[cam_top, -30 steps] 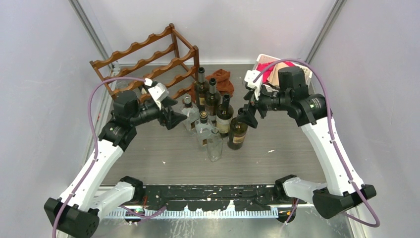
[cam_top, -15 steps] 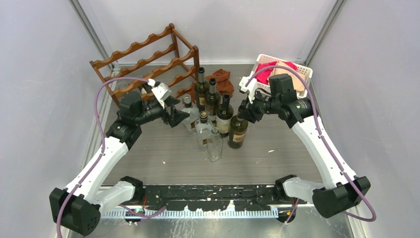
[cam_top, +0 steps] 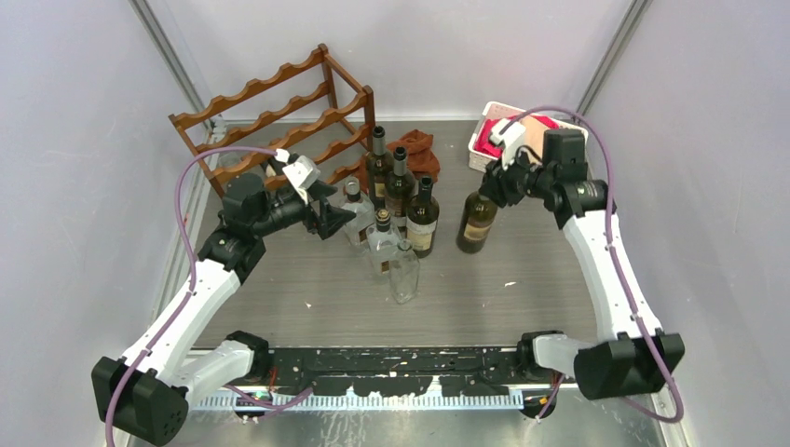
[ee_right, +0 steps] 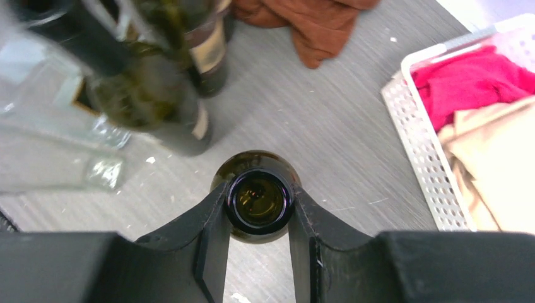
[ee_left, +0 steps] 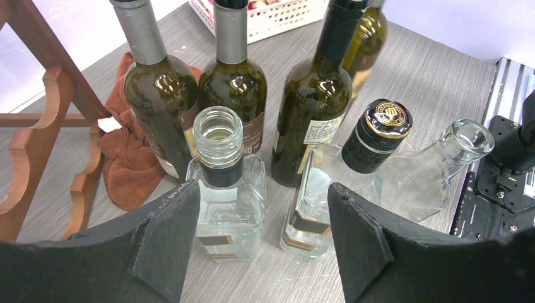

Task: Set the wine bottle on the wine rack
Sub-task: Adjust the wine bottle at the center of the board.

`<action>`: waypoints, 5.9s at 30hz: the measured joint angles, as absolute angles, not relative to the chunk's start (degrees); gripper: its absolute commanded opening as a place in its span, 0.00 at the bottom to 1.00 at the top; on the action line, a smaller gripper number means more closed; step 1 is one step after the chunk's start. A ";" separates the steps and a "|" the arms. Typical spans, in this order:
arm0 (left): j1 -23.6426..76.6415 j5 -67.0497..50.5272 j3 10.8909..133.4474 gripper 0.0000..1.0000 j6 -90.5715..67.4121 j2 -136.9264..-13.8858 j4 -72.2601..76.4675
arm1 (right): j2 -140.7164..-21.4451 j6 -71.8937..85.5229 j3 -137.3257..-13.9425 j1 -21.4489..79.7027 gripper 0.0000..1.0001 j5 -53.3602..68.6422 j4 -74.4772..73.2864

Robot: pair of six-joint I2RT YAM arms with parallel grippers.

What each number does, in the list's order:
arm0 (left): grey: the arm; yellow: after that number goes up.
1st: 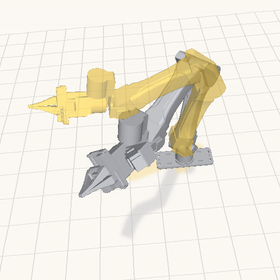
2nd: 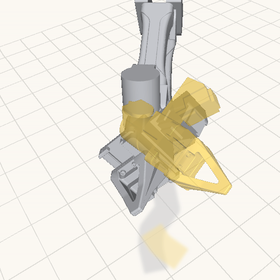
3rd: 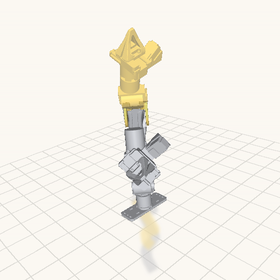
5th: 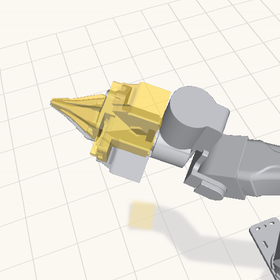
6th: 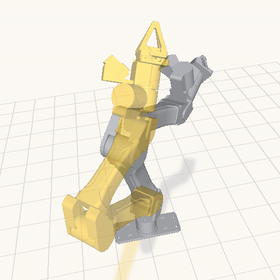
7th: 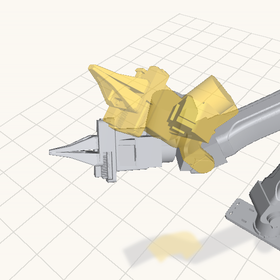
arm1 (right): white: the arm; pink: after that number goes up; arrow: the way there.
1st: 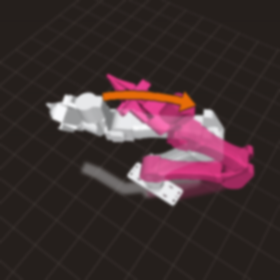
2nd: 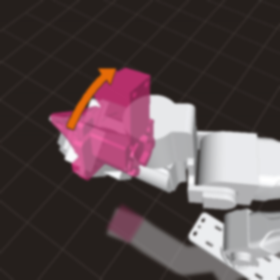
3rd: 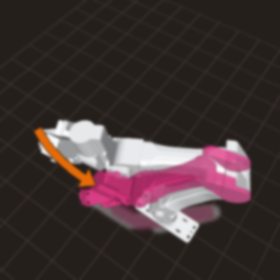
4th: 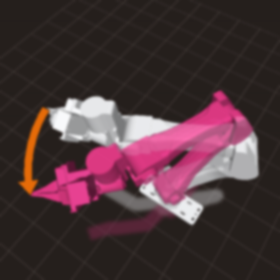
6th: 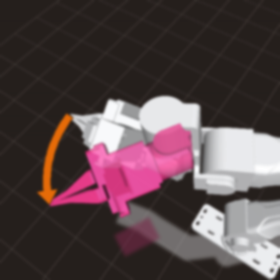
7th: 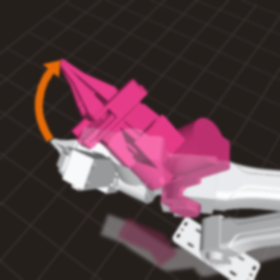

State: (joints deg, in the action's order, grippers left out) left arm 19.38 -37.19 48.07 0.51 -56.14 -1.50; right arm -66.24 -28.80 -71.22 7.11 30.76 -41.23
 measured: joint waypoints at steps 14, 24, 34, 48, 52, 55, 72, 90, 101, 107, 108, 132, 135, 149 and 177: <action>19.38 -37.15 48.07 0.74 -0.08 -56.10 -1.45 | -94.26 -20.14 -90.80 3.44 0.05 31.66 -26.28; 19.38 -36.32 48.05 0.74 -1.52 -53.69 -1.23 | -106.45 -19.35 -105.86 2.39 0.32 31.33 -29.10; 19.38 -36.03 48.05 0.73 -1.50 -53.74 -1.08 | -107.39 -21.87 -109.38 4.27 0.47 31.57 -34.96; 19.38 -36.05 48.10 0.73 -1.56 -54.00 -1.15 | -106.63 -24.49 -109.27 5.78 0.79 31.42 -36.10; 19.38 -36.05 48.90 0.73 -2.85 -54.72 -1.32 | -102.04 -24.88 -107.59 5.41 0.88 31.44 -37.39; 19.38 -36.03 49.47 0.73 -3.70 -55.46 -1.28 | -96.53 -25.36 -106.37 5.08 0.95 32.80 -38.85; 17.21 -38.68 53.23 0.68 0.99 -65.49 0.62 | -76.62 -36.34 -79.42 6.33 1.00 58.06 -37.82; 17.23 -43.70 54.08 0.45 -0.34 -72.64 8.62 | -83.31 -32.97 -76.79 16.27 0.56 59.20 -24.62; 17.12 -46.19 55.20 0.00 -1.06 -76.44 11.90 | -83.50 -33.10 -76.79 17.02 0.13 59.72 -24.14; 17.12 -45.04 55.90 0.00 0.67 -76.66 11.16 | -82.72 -32.97 -76.71 14.90 0.06 59.37 -25.19; 17.12 -44.47 56.14 0.00 1.17 -76.66 10.66 | -82.54 -32.82 -76.71 13.96 0.06 59.22 -25.45; 11.97 -37.10 67.22 0.00 4.80 -89.32 13.43 | -87.66 -29.26 -82.06 -5.10 0.04 48.01 -22.15; 11.18 -36.93 68.29 0.00 4.78 -90.72 14.33 | -89.12 -28.58 -83.46 -5.39 0.05 46.57 -21.45; 10.48 -37.17 69.84 0.47 3.16 -93.51 17.58 | -91.07 -27.99 -85.65 -5.39 0.50 45.34 -21.54; 9.72 -39.64 69.06 0.74 -5.87 -73.45 6.52 | -71.68 -35.33 -81.56 -4.43 1.00 56.51 -34.44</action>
